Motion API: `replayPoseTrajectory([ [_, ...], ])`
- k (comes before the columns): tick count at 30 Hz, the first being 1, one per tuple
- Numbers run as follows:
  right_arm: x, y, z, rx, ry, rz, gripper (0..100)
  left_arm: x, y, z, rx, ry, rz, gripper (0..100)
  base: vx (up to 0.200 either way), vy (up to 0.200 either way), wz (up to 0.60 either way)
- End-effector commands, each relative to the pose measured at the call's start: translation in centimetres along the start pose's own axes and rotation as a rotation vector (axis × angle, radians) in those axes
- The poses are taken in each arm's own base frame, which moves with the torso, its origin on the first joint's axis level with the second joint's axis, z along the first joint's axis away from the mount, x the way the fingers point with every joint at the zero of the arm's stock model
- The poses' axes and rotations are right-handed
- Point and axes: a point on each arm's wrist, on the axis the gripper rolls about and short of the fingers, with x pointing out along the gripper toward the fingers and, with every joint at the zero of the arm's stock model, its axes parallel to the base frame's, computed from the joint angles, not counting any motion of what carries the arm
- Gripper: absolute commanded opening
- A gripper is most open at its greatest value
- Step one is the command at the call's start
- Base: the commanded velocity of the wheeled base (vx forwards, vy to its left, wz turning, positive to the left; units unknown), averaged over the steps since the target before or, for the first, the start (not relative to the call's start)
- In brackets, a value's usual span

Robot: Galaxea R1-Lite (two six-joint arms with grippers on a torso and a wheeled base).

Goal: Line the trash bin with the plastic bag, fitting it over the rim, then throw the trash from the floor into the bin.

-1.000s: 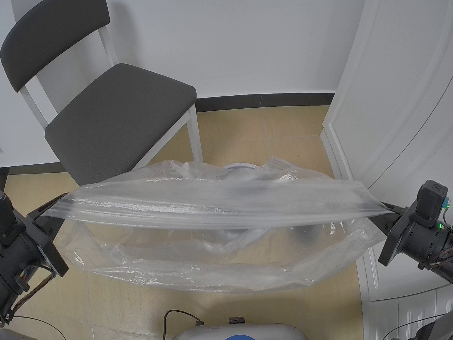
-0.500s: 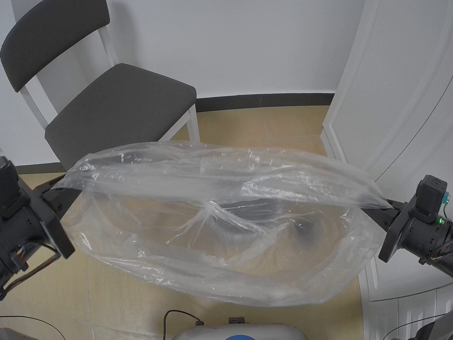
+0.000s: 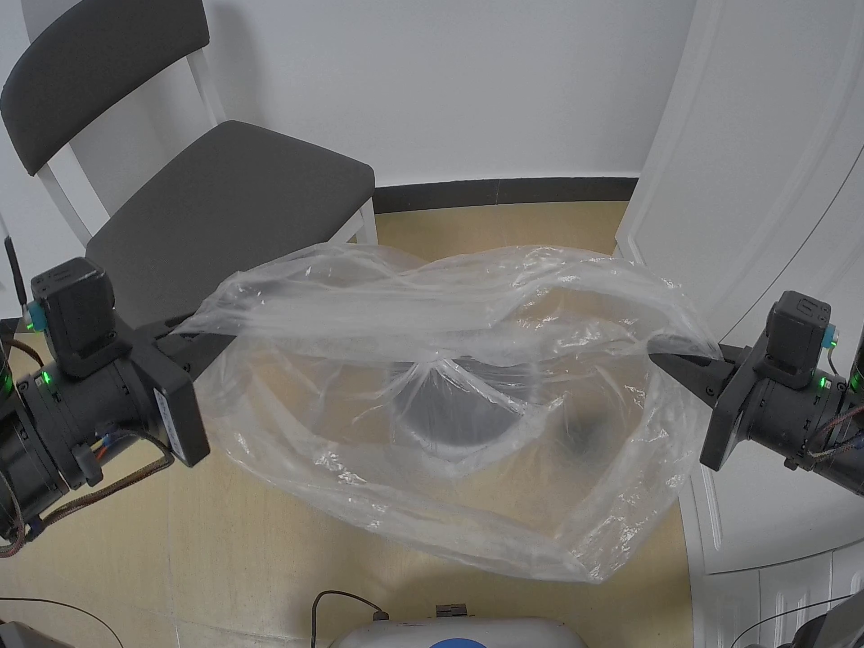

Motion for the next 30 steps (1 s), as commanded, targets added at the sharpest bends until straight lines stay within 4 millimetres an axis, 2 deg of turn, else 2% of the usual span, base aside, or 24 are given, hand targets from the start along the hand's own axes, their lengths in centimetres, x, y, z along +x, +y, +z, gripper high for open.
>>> replayPoseTrajectory([
  [1,-0.9,-0.2,-0.6,-0.006,0.019,-0.008,0,-1.1,1.3,-1.1,0.029,0.028,0.064,0,0.000,0.000,0.00],
  [4,-2.0,-0.3,-1.0,-0.029,0.054,-0.025,0,-1.8,2.0,-1.9,0.066,0.050,0.105,0,0.000,0.000,0.00],
  [14,-4.9,-0.8,-2.1,-0.048,0.130,-0.116,0,-2.7,2.6,-3.5,0.106,0.085,0.155,0,0.000,0.000,0.00],
  [30,-6.4,-0.8,-4.4,-0.092,0.196,-0.206,0,-4.0,2.8,-4.4,0.118,0.089,0.168,0,0.000,0.000,0.00],
])
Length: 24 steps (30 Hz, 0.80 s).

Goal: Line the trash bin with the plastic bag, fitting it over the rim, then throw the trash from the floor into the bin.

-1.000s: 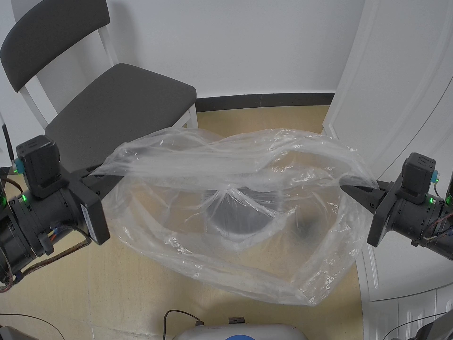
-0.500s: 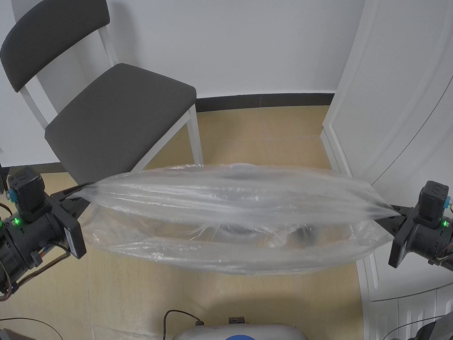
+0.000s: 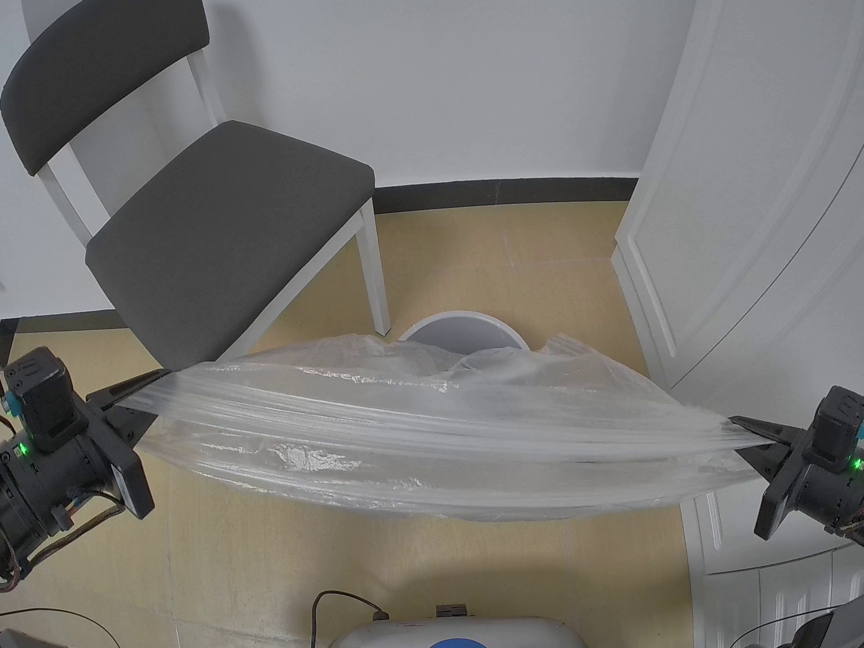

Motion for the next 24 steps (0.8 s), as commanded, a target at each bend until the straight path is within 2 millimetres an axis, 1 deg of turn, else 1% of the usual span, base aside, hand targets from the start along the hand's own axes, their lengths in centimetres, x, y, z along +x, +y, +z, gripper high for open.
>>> replayPoseTrajectory([
  [1,-0.32,-0.09,-0.36,0.000,0.001,-0.007,0,-0.44,0.08,-0.30,-0.001,-0.003,0.009,0,0.000,0.000,0.00],
  [20,-0.74,-0.49,-0.86,0.007,0.004,-0.057,0,-0.33,0.23,-0.67,-0.002,0.016,0.024,0,0.000,0.000,0.00],
  [22,-0.74,-0.50,-0.84,-0.003,0.004,-0.062,0,-0.16,0.19,-0.66,-0.001,0.019,0.022,0,0.000,0.000,0.00],
  [24,-0.67,-0.56,-0.63,-0.049,-0.002,-0.063,0,0.25,0.17,-0.29,0.001,0.016,0.021,0,0.000,0.000,0.00],
])
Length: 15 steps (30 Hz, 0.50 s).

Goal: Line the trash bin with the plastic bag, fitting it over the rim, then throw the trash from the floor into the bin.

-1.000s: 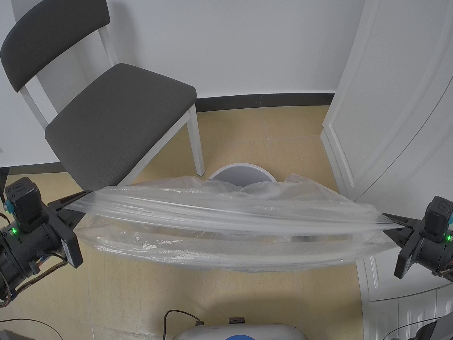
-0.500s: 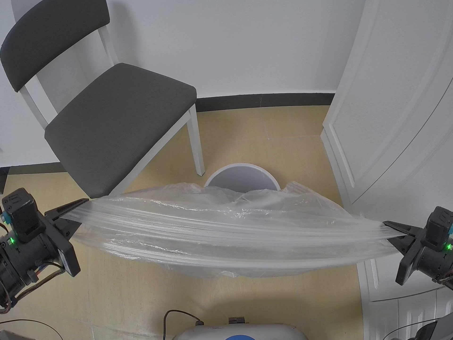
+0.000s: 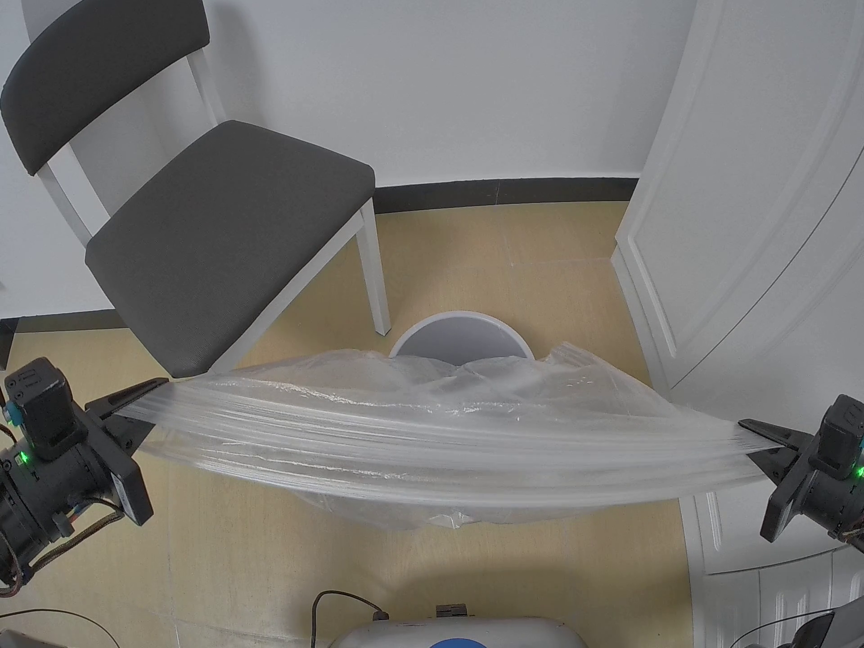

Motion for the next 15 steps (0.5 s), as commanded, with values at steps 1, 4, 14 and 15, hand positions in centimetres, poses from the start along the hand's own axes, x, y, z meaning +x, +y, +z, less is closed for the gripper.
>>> replayPoseTrajectory([
  [1,0.0,-0.2,0.4,-0.052,-0.018,-0.006,0,0.8,-0.1,0.5,0.004,0.000,0.000,0,0.000,0.000,0.00],
  [4,0.3,-0.3,1.5,-0.091,-0.052,0.004,0,2.0,-0.2,1.5,0.029,-0.001,-0.008,0,0.000,0.000,0.00],
  [14,4.0,0.1,5.2,-0.220,-0.199,0.243,0,6.3,-1.7,4.0,0.103,-0.080,-0.274,0,0.000,0.000,0.00],
  [15,4.3,0.2,5.5,-0.223,-0.214,0.258,0,6.6,-1.8,4.1,0.103,-0.090,-0.289,0,0.000,0.000,0.00],
])
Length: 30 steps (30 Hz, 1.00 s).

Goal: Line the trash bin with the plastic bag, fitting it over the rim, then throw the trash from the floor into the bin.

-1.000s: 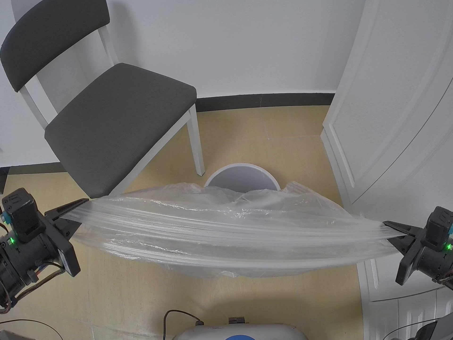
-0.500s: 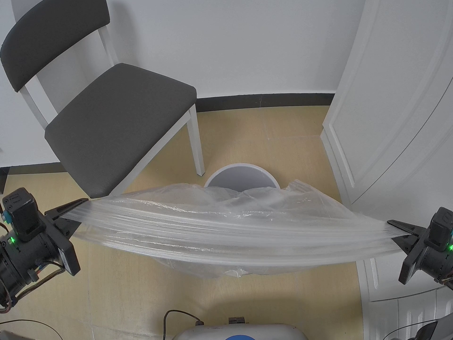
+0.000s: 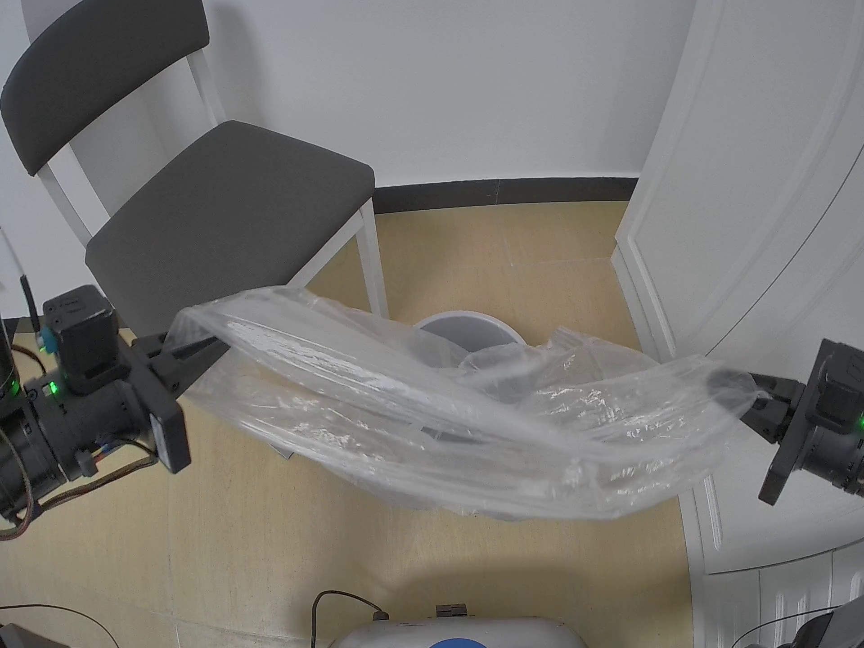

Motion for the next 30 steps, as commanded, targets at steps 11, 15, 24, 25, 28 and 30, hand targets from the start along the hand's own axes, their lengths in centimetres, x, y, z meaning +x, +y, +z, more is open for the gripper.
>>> replayPoseTrajectory([
  [11,6.1,-0.2,1.9,-0.065,-0.030,0.111,0,5.3,-2.7,1.8,0.035,-0.068,-0.213,0,0.000,0.000,0.00],
  [15,6.0,0.2,2.1,-0.055,-0.039,0.128,0,5.4,-3.1,2.1,0.036,-0.076,-0.230,0,0.000,0.000,0.00],
  [24,6.8,0.7,2.5,0.115,-0.066,0.125,0,5.7,-3.8,1.8,0.034,-0.061,-0.252,0,0.000,0.000,0.00],
  [25,6.9,0.8,2.6,0.139,-0.069,0.125,0,5.8,-3.9,1.8,0.034,-0.059,-0.255,0,0.000,0.000,0.00],
  [28,7.1,1.2,2.8,0.202,-0.075,0.127,0,5.9,-4.1,1.6,0.034,-0.052,-0.260,0,0.000,0.000,0.00],
  [30,7.2,1.4,2.9,0.249,-0.080,0.124,0,6.1,-4.3,1.6,0.032,-0.048,-0.270,0,0.000,0.000,0.00],
])
